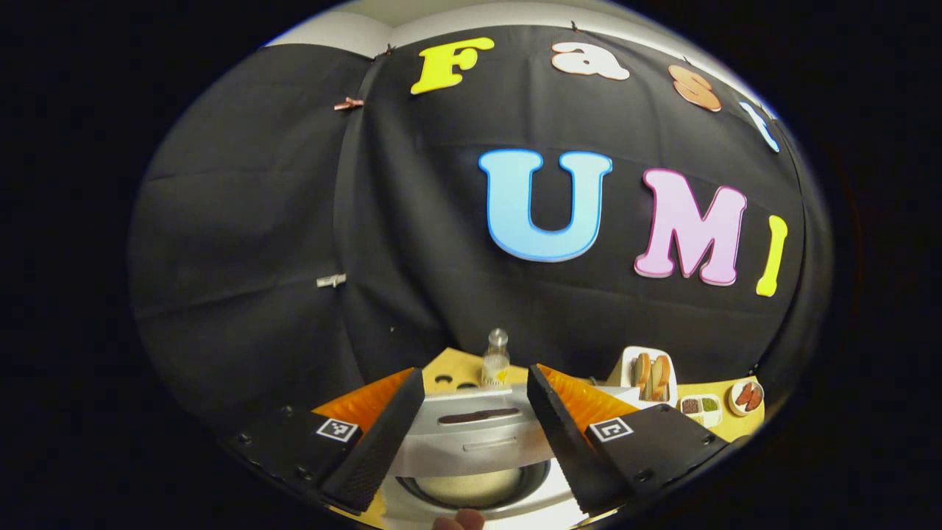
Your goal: Close the left gripper, press the button to open the rice cooker; take a wooden spoon from the chopstick holder with the right hand, scoop a spoonful of rice and pour it into the rice cooker, then put the wooden spoon back into the chopstick holder.
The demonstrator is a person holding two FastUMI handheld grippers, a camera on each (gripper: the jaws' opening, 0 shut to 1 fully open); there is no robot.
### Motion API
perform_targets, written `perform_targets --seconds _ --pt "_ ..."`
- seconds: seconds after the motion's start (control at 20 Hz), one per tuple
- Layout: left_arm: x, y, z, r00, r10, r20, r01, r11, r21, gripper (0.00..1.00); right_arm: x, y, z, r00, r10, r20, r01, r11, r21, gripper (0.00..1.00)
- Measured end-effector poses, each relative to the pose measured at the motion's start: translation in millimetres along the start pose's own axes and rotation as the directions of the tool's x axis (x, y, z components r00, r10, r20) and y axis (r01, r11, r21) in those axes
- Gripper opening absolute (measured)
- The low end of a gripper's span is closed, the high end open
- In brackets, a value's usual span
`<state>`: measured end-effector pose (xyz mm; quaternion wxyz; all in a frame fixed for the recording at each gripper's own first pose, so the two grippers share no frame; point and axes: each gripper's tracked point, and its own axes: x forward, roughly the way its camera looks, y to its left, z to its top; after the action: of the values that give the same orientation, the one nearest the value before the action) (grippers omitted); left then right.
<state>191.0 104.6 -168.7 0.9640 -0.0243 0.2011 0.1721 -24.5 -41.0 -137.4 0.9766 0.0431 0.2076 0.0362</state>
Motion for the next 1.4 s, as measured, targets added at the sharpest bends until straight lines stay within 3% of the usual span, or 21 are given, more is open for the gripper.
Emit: perform_targets --seconds 0.2,0.65,0.85,1.1,1.4 --pt "-7 -6 -63 0.996 0.033 -0.082 -0.034 0.999 -0.010 0.98 6 6 0 0.998 0.052 -0.022 -0.052 0.999 0.009 0.99" --pt "-14 -5 -126 0.985 0.067 -0.157 -0.064 0.998 0.026 0.99 5 14 7 0.995 0.104 -0.011 -0.104 0.995 0.011 0.99" --pt "-15 -4 -135 0.984 0.071 -0.161 -0.066 0.997 0.033 0.99 3 15 17 0.994 0.110 0.012 -0.110 0.993 0.033 0.99" --pt "-14 -1 -137 0.994 0.070 -0.082 -0.067 0.997 0.036 1.00 4 17 18 0.994 0.111 0.013 -0.112 0.993 0.047 0.99" --pt "-17 -2 -137 0.994 0.060 -0.089 -0.055 0.997 0.057 1.00 -3 20 20 0.993 0.114 0.022 -0.115 0.993 0.031 0.99"
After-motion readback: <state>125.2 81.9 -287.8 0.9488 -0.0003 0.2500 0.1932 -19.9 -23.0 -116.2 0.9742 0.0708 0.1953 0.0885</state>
